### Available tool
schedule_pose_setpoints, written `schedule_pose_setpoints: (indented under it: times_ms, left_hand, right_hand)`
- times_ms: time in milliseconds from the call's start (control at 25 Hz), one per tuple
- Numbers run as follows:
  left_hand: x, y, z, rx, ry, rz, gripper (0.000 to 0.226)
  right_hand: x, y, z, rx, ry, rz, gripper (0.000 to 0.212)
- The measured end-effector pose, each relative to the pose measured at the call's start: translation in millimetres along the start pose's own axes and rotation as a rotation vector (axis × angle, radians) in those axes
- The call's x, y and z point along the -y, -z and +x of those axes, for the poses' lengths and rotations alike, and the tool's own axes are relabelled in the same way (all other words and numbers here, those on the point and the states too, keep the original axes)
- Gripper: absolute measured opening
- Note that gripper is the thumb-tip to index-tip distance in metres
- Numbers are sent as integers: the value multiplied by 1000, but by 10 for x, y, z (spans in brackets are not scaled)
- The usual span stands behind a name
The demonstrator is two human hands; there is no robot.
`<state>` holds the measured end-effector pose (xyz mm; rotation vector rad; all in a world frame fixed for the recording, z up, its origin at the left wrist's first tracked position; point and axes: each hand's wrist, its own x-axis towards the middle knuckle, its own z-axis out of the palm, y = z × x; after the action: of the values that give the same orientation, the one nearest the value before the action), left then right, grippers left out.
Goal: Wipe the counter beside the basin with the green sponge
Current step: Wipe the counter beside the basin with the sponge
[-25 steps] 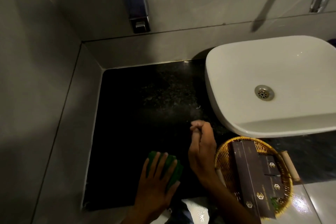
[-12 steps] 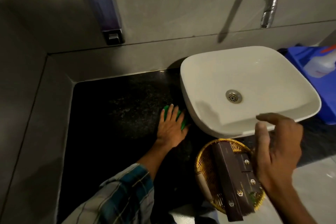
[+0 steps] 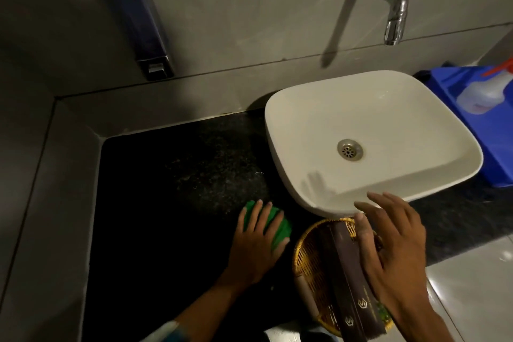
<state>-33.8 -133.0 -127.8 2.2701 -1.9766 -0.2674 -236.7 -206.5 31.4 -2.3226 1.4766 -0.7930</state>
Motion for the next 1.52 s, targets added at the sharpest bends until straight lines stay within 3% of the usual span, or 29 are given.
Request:
schedule_pose_setpoints:
  times_ms: [80, 160, 240, 320, 520, 680, 760, 960, 1200, 1320, 1400, 1520]
  left_hand:
    - [92, 98, 507, 1, 91, 18, 54]
    - [312, 209, 952, 74, 162, 25, 58]
    - [643, 297, 1164, 90, 233, 39, 62]
    - [971, 360, 1132, 66, 322, 14, 63]
    - [1081, 266, 467, -95, 292, 47, 60]
    - [580, 172, 422, -48, 20, 18, 55]
    - [560, 181, 702, -4, -17, 47, 53]
    - [1158, 495, 1593, 91, 231, 43, 57]
    - [1657, 442, 970, -50, 600, -35, 59]
    - [1610, 669, 915, 92, 655, -97, 66]
    - [1421, 851, 872, 176, 640, -102, 72]
    - [903, 925, 524, 28, 547, -151, 65]
  right_hand:
    - [12, -43, 33, 61, -1, -76, 49]
    - [114, -216, 61, 232, 50, -183, 61]
    - [172, -450, 53, 399, 112, -298, 71]
    - [128, -596, 59, 461, 136, -362, 74]
    - [29, -678, 85, 475, 149, -375, 72]
    - [34, -711, 85, 461, 129, -351, 69]
    - [23, -721, 76, 457, 130, -344, 68]
    - [-57, -755, 75, 451, 145, -342, 65]
    - [-122, -807, 76, 464, 149, -309, 66]
    - [-112, -780, 91, 463, 143, -304, 66]
    - [-39, -676, 101, 479, 175, -175, 67]
    - [-57, -311, 83, 339, -4, 270, 50]
